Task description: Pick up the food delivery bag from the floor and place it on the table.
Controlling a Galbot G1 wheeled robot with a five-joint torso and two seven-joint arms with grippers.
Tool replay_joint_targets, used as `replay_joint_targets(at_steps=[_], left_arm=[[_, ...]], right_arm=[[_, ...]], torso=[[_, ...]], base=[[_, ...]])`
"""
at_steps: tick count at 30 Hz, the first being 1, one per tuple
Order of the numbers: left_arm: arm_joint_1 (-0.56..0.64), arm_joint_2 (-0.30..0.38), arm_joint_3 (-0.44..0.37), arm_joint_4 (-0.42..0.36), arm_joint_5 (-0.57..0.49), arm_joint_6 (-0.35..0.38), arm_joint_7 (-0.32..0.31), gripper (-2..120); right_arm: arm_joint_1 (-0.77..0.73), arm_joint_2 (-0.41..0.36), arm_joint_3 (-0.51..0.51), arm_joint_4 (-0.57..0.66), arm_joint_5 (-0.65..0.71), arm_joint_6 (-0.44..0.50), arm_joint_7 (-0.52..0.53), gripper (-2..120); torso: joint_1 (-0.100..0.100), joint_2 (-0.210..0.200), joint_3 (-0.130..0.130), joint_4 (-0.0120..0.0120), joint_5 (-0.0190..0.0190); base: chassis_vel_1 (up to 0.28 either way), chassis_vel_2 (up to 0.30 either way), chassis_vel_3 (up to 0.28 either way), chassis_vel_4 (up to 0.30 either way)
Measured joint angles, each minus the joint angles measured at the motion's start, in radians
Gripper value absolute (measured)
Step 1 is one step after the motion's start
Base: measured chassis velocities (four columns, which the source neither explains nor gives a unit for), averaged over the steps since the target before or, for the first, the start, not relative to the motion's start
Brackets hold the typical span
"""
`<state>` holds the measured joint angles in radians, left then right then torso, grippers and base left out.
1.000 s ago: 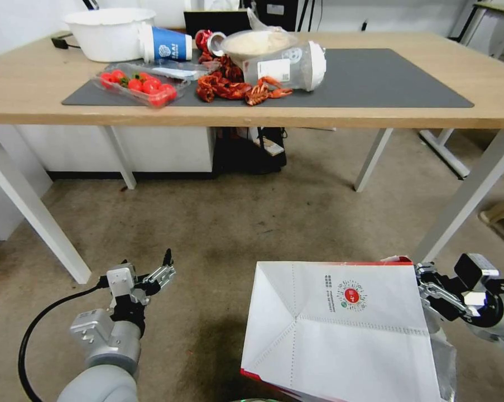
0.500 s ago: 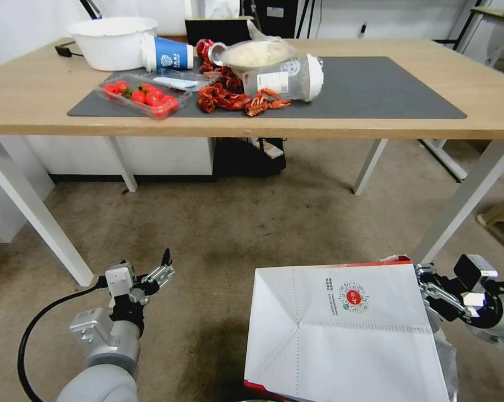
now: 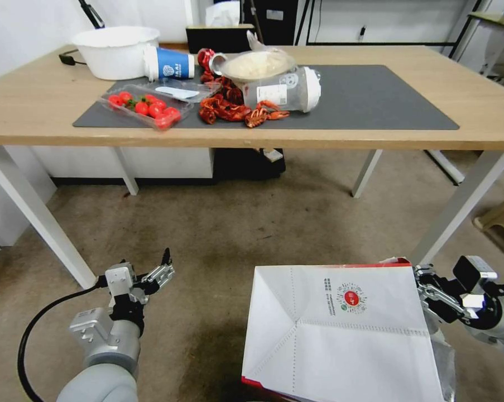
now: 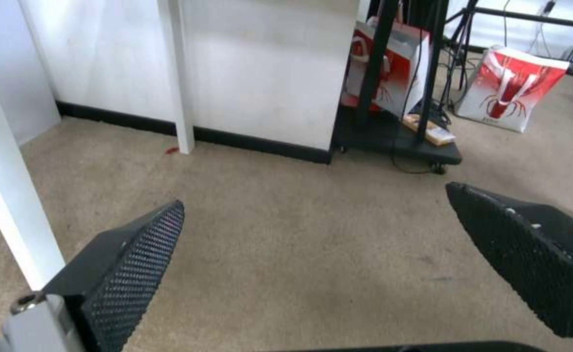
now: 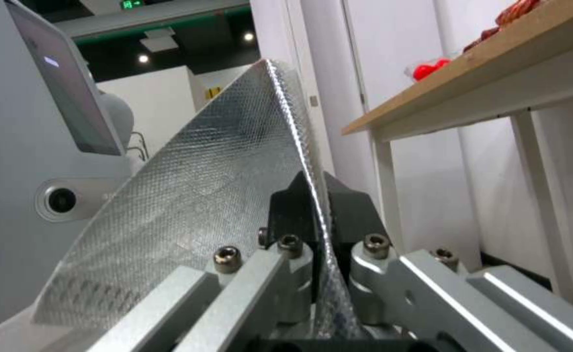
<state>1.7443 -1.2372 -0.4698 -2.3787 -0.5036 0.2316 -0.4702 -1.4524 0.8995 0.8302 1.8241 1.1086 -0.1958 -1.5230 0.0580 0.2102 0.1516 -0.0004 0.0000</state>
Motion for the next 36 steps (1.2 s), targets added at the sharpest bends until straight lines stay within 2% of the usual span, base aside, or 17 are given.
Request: replay_joint_targets(at_steps=[18,21,36], left_arm=[[0.004,-0.001,-0.001,-0.002,0.004,0.003,0.005,100],[0.005,-0.002,-0.001,-0.003,0.006,0.003,0.005,100],[0.012,-0.005,0.000,-0.009,0.014,0.005,0.005,100]], right_arm=[[-0.006,0.002,0.000,0.006,0.000,0.003,-0.002,0],[-0.006,0.002,0.000,0.006,0.000,0.003,-0.006,0],[-0.009,0.003,0.001,0.008,-0.001,0.003,-0.013,0]], torso=[[0.018,0.068,0.050,0.0000,0.0001],[0.023,0.089,0.066,0.0000,0.0000],[0.041,0.144,0.103,0.0000,0.0000]], base=[[0.000,0.000,0.000,0.000],[0.000,0.000,0.000,0.000],[0.000,0.000,0.000,0.000]])
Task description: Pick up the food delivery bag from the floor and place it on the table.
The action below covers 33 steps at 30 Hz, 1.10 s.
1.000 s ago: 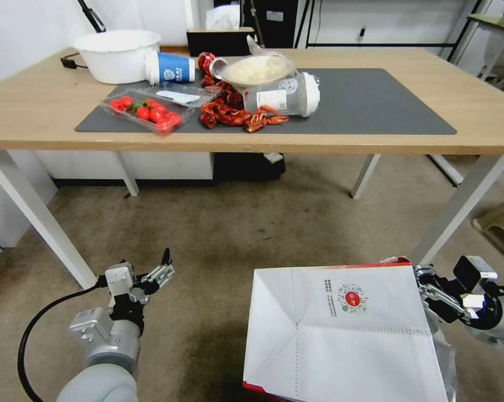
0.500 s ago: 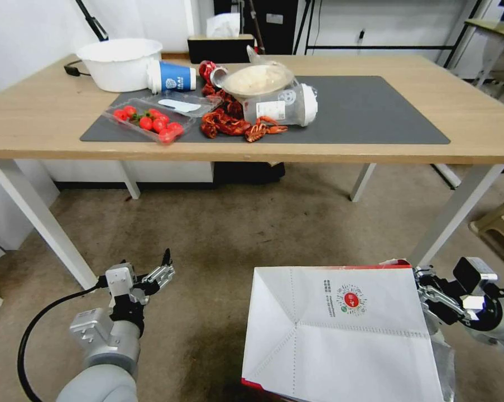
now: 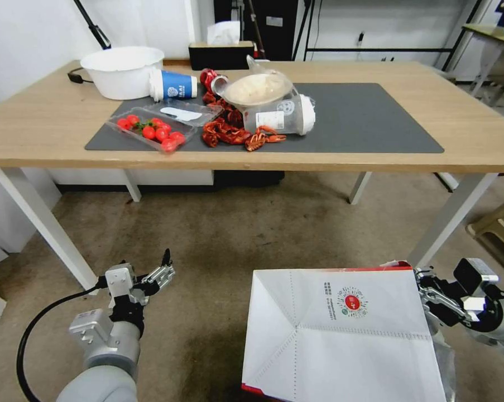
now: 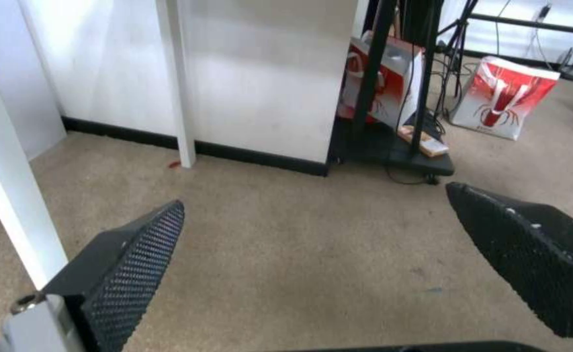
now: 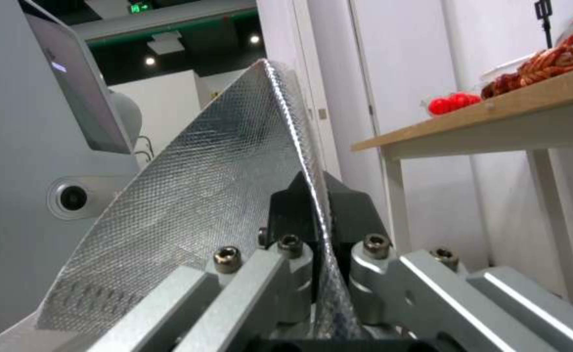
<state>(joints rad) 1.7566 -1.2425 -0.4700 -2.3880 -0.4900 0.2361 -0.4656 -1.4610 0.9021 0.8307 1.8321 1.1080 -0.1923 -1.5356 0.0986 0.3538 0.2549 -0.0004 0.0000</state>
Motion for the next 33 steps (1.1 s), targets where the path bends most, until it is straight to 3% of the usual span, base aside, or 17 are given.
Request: replay_joint_targets(at_steps=[33], left_arm=[[0.000,0.002,-0.003,-0.002,0.007,-0.002,0.000,100]], right_arm=[[-0.007,-0.001,0.014,0.018,-0.009,0.008,-0.003,0]], torso=[[0.046,0.134,0.088,0.0000,0.0000]], base=[[0.000,0.000,0.000,0.000]])
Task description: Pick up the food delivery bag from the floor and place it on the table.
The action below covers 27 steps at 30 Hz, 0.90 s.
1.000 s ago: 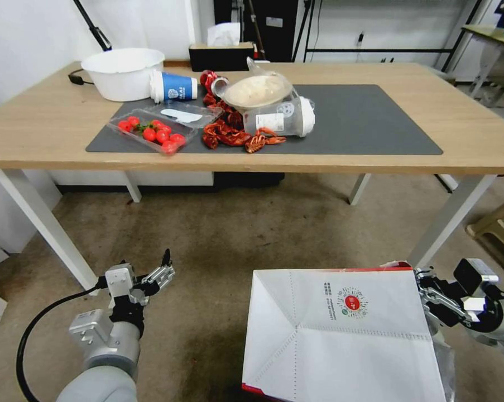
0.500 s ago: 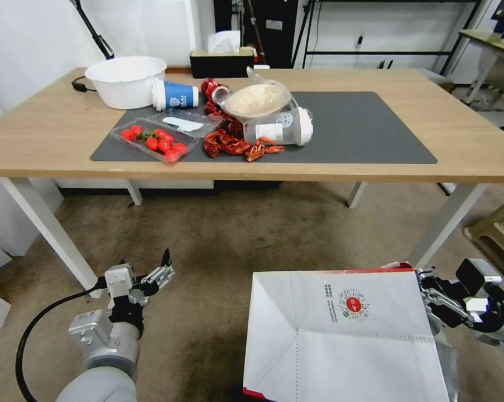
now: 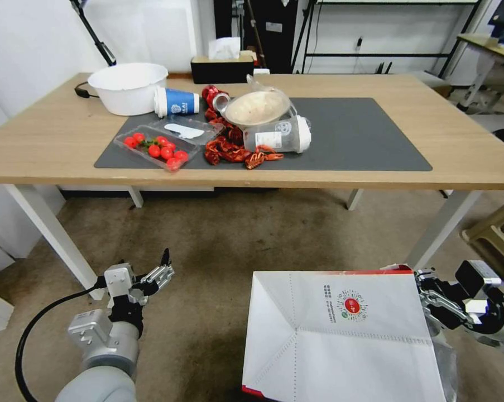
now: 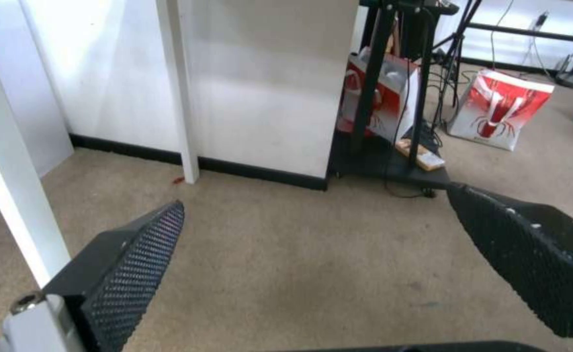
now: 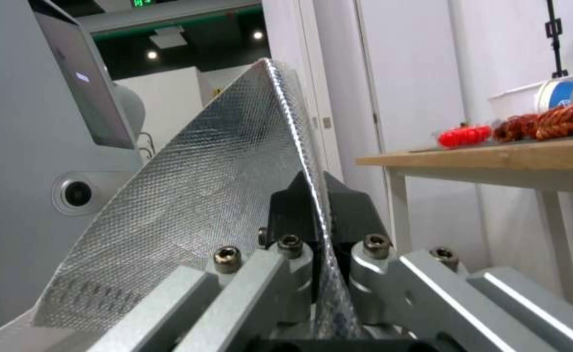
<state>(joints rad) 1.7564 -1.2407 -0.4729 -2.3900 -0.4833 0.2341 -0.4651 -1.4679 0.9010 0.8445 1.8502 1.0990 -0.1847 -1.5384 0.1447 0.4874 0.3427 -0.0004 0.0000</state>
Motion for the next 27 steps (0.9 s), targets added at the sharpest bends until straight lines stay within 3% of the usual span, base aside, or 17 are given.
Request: replay_joint_targets(at_steps=[27], left_arm=[[-0.004,-0.001,0.001,0.001,0.000,0.001,-0.001,100]], right_arm=[[-0.004,-0.009,0.008,0.002,0.008,0.000,0.000,0]], torso=[[0.033,0.089,0.056,0.0000,-0.0001]], base=[[0.000,0.000,0.000,0.000]])
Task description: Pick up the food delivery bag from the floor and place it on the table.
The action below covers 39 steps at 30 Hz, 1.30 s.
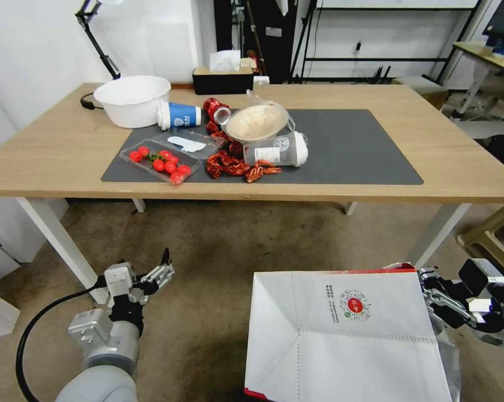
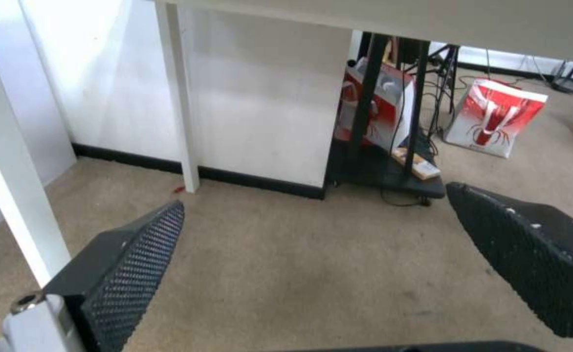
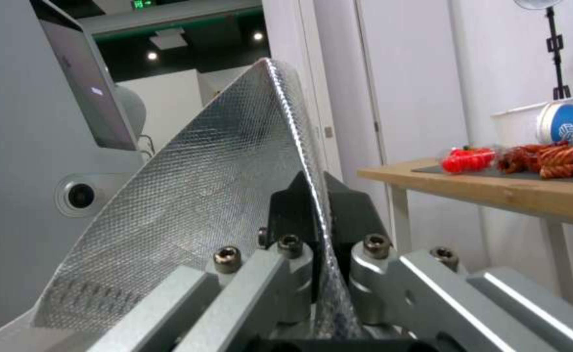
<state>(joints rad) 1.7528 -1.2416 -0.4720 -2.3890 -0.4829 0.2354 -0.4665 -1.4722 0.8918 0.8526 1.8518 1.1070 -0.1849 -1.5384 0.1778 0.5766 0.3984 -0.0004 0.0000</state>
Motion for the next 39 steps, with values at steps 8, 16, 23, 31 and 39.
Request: replay_joint_targets(at_steps=[8,16,23,31,39], left_arm=[[0.000,0.000,0.001,0.000,0.000,0.001,0.000,100],[0.000,0.000,0.003,0.000,0.001,0.003,0.000,100],[0.002,0.000,0.003,-0.002,0.002,0.004,0.001,100],[0.003,-0.002,0.003,-0.004,0.007,0.004,0.003,100],[0.004,-0.002,0.002,-0.005,0.008,0.004,0.004,100]], right_arm=[[-0.001,0.001,0.000,0.000,0.000,0.000,0.000,0],[-0.003,0.001,-0.001,0.000,0.000,0.000,0.000,0],[-0.003,0.001,-0.001,0.000,-0.001,0.000,0.000,0],[-0.007,0.004,-0.001,0.004,-0.002,0.000,0.000,0],[-0.009,0.005,-0.001,0.004,-0.003,0.002,0.000,0]], torso=[[0.005,0.012,0.007,0.0000,0.0000],[0.015,0.040,0.025,0.0000,0.0000],[0.029,0.075,0.046,0.0000,0.0001],[0.049,0.124,0.075,0.0000,0.0000],[0.066,0.166,0.099,0.0000,0.0000]], base=[[0.000,0.000,0.000,0.000],[0.000,0.000,0.000,0.000],[0.000,0.000,0.000,0.000],[0.000,0.000,0.000,0.000],[0.000,0.000,0.000,0.000]])
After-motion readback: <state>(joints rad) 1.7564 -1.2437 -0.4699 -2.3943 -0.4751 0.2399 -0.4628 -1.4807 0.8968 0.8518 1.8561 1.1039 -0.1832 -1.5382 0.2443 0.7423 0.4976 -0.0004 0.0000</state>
